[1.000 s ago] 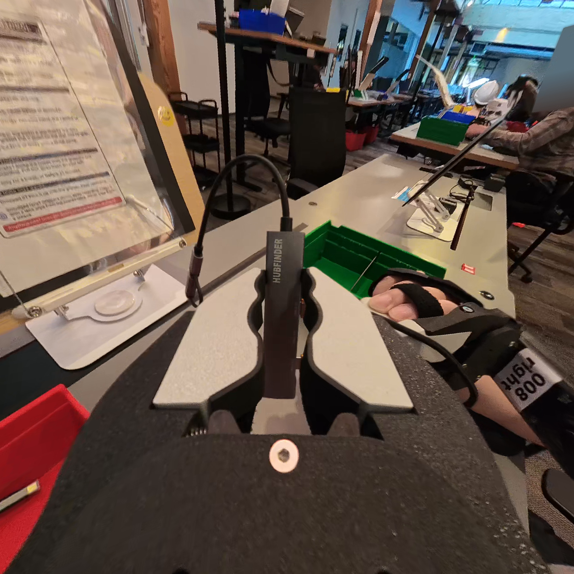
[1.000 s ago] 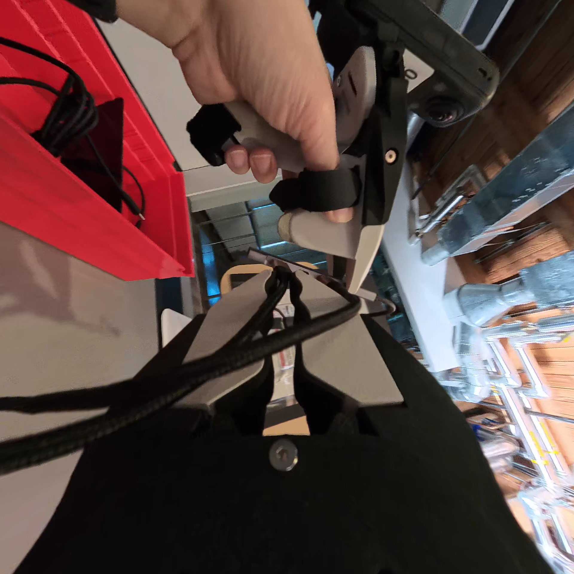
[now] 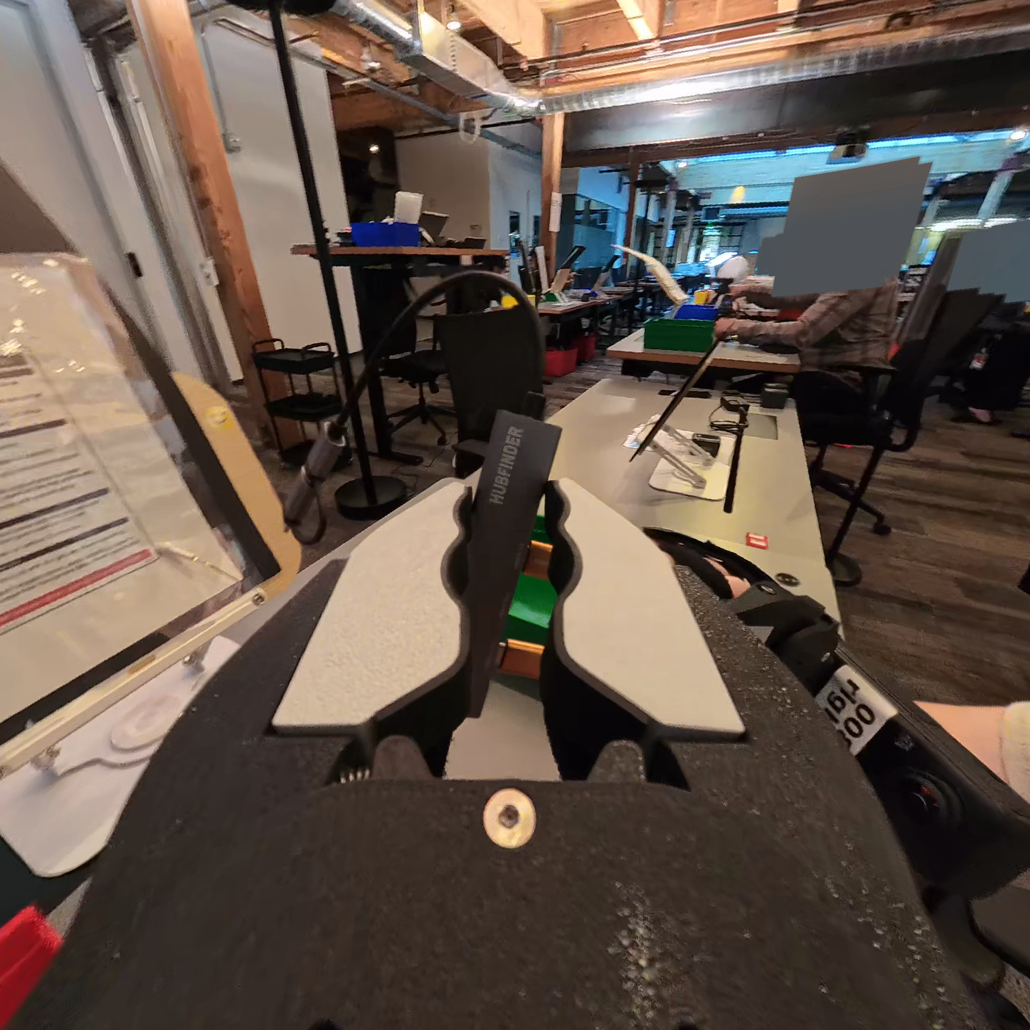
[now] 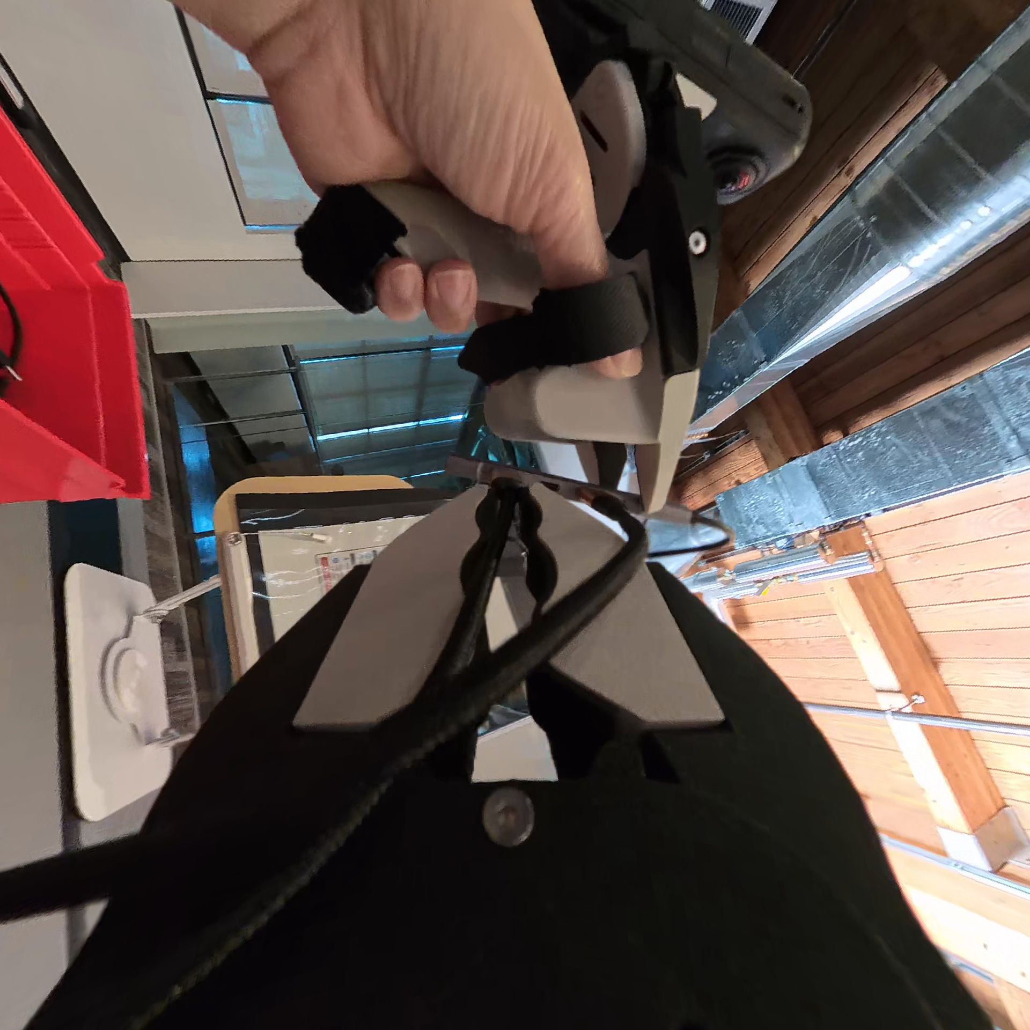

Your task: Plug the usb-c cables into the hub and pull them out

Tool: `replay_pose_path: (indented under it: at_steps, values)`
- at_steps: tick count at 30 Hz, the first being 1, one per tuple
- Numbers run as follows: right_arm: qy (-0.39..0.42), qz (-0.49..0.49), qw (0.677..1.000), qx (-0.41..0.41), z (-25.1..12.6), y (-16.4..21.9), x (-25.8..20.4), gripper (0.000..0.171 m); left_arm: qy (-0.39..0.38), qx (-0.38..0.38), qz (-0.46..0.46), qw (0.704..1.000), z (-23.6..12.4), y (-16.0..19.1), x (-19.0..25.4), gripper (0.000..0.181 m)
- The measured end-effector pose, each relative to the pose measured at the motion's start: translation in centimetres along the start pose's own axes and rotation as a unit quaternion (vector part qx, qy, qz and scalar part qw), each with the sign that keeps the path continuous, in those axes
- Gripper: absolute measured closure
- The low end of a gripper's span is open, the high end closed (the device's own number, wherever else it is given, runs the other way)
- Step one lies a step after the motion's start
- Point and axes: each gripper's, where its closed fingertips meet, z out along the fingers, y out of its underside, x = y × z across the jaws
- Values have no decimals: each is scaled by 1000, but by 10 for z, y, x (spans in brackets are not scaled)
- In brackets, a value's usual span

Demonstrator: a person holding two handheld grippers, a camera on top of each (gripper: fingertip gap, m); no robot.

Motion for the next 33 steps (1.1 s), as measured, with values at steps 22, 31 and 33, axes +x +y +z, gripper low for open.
replay_pose_path:
  at_steps: [22, 31, 33]
  values:
    - [-185, -125, 975, 18, -2, -24, -13, 163, 91, 35, -26, 995, -31, 9, 9, 157]
    - [-136, -169, 976, 3, 1, -35, 12, 164, 111, 104, 8, 988, -51, -20, 25, 157]
    - [-130, -171, 977, 4, 2, -37, 13, 164, 105, 102, 20, 989, -52, -21, 27, 157]
